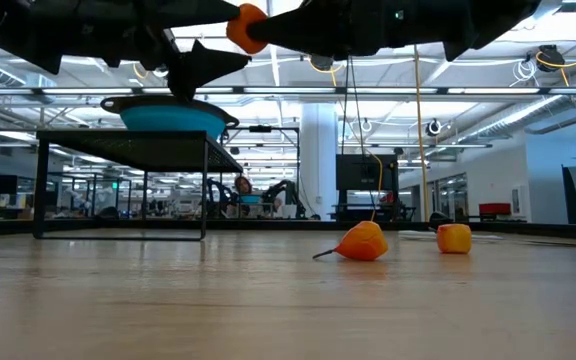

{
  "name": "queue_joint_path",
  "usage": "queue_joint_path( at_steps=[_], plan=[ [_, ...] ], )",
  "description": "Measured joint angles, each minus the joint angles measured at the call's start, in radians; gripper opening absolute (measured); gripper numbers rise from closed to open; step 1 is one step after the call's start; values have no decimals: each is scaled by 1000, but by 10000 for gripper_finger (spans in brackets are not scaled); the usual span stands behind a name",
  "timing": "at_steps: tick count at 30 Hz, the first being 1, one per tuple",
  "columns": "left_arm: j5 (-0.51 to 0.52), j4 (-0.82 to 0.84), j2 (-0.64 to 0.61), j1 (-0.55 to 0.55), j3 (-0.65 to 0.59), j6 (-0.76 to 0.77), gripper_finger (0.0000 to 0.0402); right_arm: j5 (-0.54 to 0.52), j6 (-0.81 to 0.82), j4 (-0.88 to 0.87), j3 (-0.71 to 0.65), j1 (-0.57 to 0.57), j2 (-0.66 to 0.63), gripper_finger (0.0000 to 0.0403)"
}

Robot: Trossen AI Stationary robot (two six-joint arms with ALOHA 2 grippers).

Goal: Pick & Place Fruit
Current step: Put the orange into the blue strainer bowl on the shelf

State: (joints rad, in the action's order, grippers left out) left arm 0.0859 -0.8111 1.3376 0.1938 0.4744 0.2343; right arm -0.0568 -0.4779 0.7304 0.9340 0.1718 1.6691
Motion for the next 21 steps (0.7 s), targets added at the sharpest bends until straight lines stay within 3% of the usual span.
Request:
queue_joint_path(
  at_steps=[11, 21],
  plan=[
    [-33, 1, 0, -48, -2, 235, 296, -88, -91, 12, 0, 25, 0, 107],
    [-41, -9, 0, -49, 11, 264, 296, -123, -112, 33, 0, 27, 12, 107]
  ],
)
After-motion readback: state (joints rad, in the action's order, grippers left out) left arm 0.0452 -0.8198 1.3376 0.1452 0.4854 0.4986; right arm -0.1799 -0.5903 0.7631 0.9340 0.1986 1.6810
